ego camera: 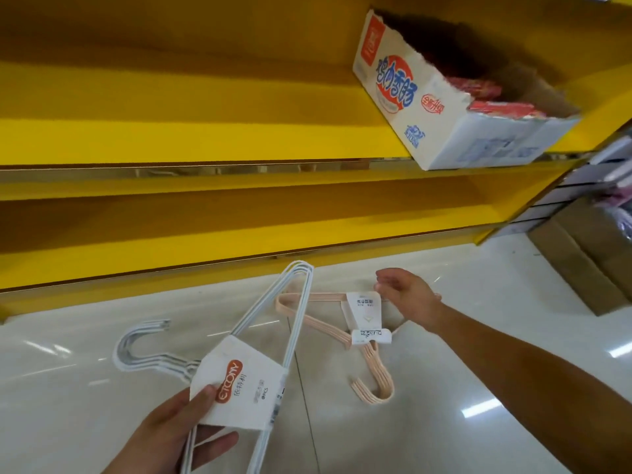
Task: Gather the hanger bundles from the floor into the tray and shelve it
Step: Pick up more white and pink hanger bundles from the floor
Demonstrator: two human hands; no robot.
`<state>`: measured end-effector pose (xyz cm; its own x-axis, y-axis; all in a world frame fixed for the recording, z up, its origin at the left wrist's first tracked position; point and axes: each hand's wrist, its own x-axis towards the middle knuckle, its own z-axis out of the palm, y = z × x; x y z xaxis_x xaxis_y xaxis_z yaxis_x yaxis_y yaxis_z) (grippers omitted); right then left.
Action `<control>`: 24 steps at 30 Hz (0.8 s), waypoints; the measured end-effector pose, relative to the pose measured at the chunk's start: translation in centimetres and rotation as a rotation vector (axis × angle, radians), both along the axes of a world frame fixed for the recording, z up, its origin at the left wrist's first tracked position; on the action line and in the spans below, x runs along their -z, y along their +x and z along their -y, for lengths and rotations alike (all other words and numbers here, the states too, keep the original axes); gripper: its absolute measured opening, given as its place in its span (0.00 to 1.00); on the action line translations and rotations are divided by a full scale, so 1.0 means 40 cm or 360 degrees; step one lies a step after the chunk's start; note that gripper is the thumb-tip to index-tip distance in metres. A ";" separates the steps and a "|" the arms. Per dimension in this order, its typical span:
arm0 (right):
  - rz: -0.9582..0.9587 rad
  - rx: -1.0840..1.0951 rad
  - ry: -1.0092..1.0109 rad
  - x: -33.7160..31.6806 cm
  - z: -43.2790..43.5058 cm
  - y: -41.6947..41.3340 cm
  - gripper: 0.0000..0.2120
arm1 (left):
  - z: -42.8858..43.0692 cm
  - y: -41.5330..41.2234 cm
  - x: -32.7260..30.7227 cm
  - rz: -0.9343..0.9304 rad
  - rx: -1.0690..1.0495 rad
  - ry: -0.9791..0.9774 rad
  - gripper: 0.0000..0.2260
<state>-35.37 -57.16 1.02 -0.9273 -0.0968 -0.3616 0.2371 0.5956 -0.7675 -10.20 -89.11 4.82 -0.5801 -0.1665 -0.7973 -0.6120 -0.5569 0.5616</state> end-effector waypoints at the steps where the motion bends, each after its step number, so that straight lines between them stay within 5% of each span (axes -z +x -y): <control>1: 0.0052 -0.0146 0.0052 0.010 0.012 -0.029 0.19 | 0.002 -0.005 0.003 0.0016 -0.0001 -0.0012 0.09; 13: 0.0499 -0.1148 0.0731 0.100 0.038 -0.162 0.21 | 0.018 -0.049 0.028 0.0088 0.0028 0.0015 0.11; 24: 0.0689 -0.0916 0.0574 0.132 -0.059 -0.040 0.04 | -0.048 -0.124 0.056 -0.0031 0.0107 0.0129 0.13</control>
<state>-36.99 -54.81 -4.25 -0.5377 -0.3258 -0.7776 0.0500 0.9084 -0.4151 -15.16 -87.19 2.59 -0.6032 -0.0622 -0.7951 -0.6390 -0.5589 0.5285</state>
